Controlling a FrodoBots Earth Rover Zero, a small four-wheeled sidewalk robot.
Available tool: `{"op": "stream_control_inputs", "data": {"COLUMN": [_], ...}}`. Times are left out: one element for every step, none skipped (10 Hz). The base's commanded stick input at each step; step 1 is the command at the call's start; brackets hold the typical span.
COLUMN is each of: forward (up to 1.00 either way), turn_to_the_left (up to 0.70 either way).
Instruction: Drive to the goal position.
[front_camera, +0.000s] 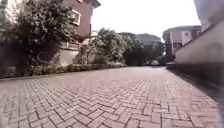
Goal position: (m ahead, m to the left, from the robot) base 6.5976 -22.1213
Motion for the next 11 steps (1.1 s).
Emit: {"op": "stream_control_inputs", "data": {"forward": [0.69,0.69,0.69,0.69,0.69,0.69,0.69,0.69,0.69,0.69,0.69], "turn_to_the_left": [0.02,0.01,-0.35,-0.35,-0.35,-0.35,-0.35,-0.15,0.03,0.03,0.03]}}
